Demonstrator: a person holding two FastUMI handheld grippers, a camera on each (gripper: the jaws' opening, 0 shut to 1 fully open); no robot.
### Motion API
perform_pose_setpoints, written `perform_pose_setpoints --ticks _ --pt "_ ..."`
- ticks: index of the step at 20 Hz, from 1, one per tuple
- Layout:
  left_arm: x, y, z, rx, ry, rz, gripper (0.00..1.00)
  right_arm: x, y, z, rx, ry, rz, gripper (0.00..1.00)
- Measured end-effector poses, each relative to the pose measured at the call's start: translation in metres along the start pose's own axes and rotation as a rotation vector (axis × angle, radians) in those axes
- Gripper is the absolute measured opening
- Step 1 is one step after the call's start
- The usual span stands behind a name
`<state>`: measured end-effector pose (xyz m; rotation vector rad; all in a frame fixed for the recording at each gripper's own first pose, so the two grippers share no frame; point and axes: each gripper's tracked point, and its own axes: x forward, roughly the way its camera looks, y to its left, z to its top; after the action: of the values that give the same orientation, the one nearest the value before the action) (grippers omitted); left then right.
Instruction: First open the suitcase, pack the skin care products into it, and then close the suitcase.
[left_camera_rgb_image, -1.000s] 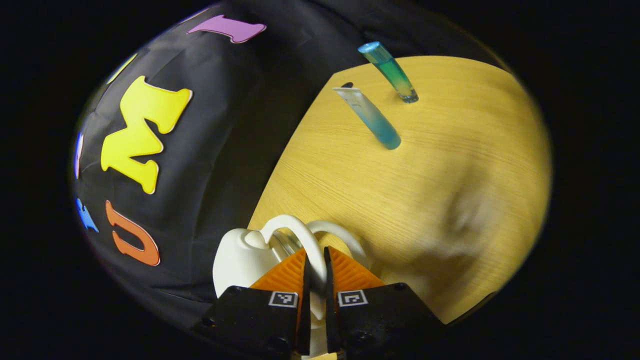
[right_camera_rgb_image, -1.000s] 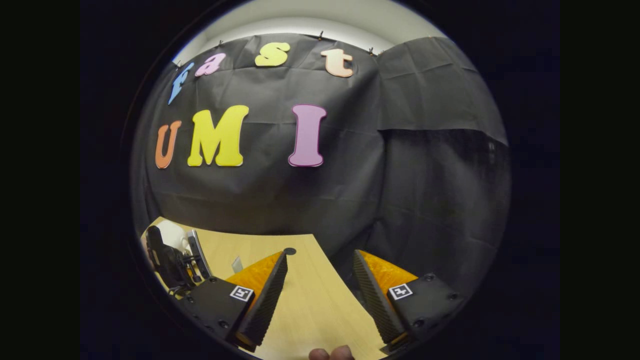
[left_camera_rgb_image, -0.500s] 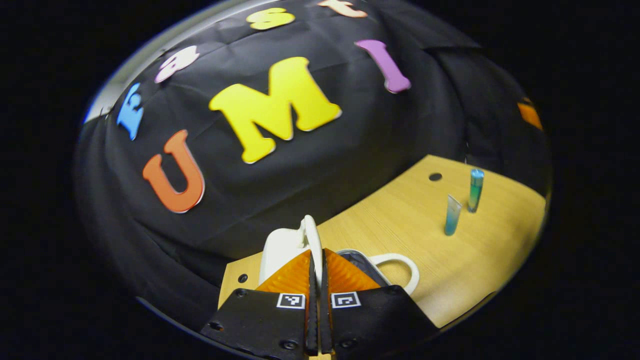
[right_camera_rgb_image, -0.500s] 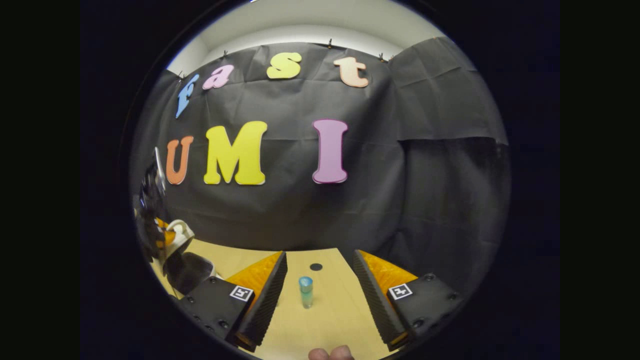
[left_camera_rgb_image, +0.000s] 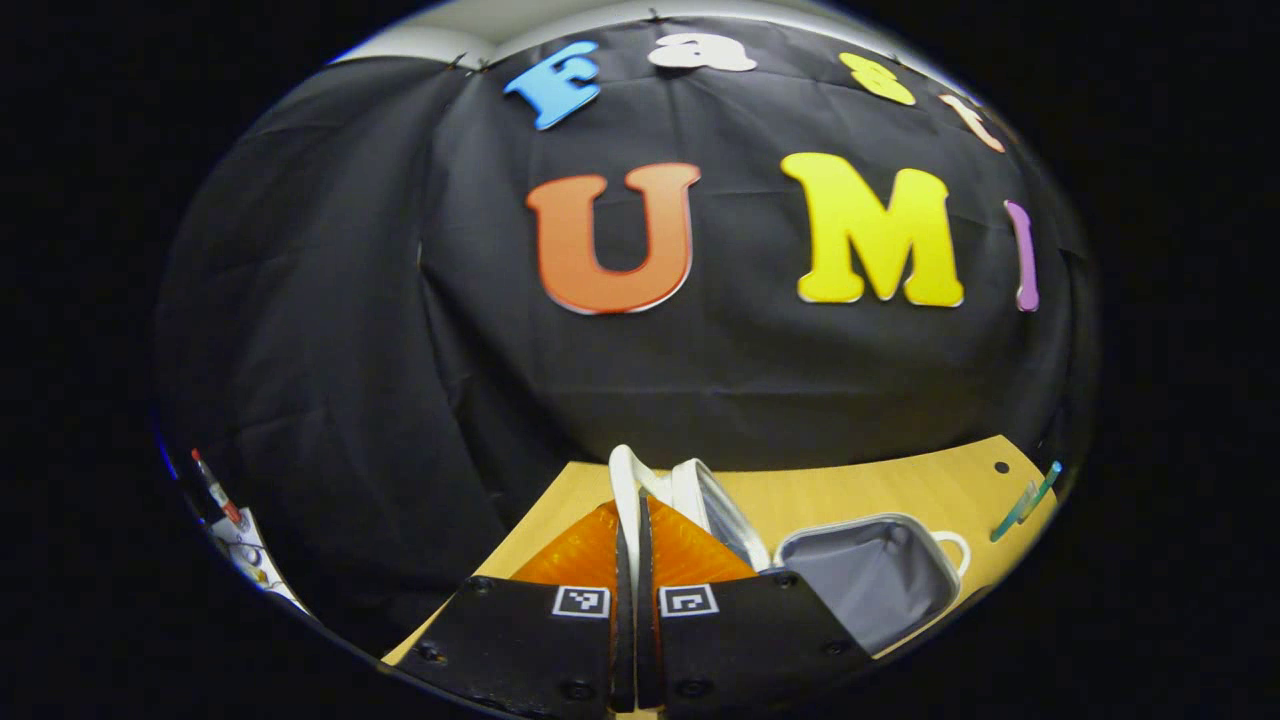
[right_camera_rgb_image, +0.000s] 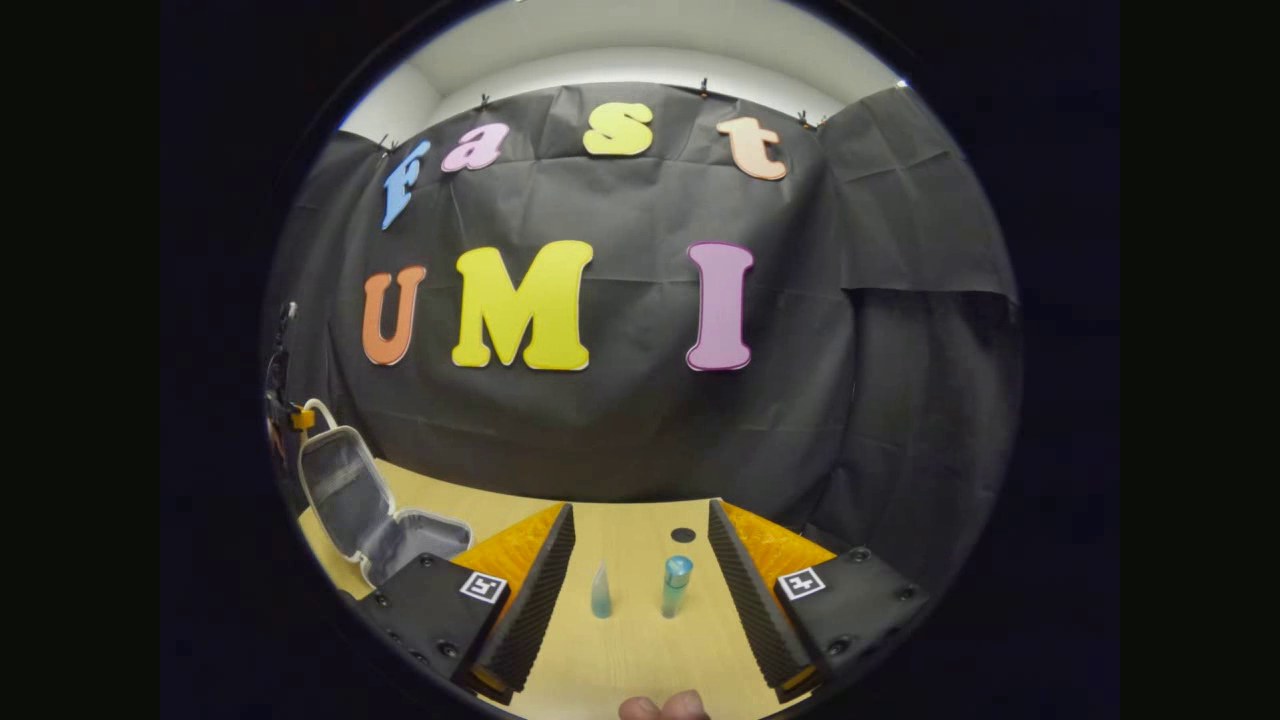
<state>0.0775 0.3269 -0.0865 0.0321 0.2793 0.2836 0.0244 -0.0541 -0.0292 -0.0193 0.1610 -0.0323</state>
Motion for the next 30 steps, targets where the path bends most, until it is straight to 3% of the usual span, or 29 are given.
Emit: perform_pose_setpoints --ticks 4,9,13,15,17,18,21,22,25,30 --pt "0.078 0.031 -0.056 -0.069 0.089 0.045 0.04 -0.008 0.008 -0.015 -0.055 0.040 -0.011 0.80" --pt "0.126 0.046 -0.156 -0.196 0.275 0.068 0.06 -0.015 0.011 -0.036 -0.101 0.097 -0.042 0.80" --pt "0.149 0.048 -0.181 -0.241 0.321 0.077 0.11 -0.016 -0.001 -0.044 -0.104 0.134 -0.093 0.80" --pt "0.143 0.059 -0.185 -0.199 0.336 0.128 0.22 -0.015 0.000 -0.044 -0.103 0.131 -0.098 0.80" --pt "0.132 0.063 -0.175 -0.200 0.325 0.141 0.40 -0.010 0.007 -0.046 -0.089 0.136 -0.084 0.80" --pt "0.123 0.058 -0.163 -0.219 0.310 0.132 0.62 -0.007 0.012 -0.045 -0.080 0.136 -0.074 0.79" --pt "0.084 0.025 -0.118 -0.265 0.228 0.092 0.95 -0.001 0.024 -0.037 -0.062 0.106 -0.025 0.80" --pt "0.067 0.009 -0.102 -0.239 0.193 0.079 0.85 0.002 0.027 -0.034 -0.053 0.093 -0.007 0.79" --pt "0.018 -0.040 -0.044 -0.136 0.063 0.054 0.95 0.005 0.020 -0.029 -0.028 0.062 0.013 0.80" --pt "-0.055 -0.136 0.012 -0.050 -0.060 -0.016 0.99 0.001 -0.004 -0.038 -0.040 0.046 0.021 0.80"
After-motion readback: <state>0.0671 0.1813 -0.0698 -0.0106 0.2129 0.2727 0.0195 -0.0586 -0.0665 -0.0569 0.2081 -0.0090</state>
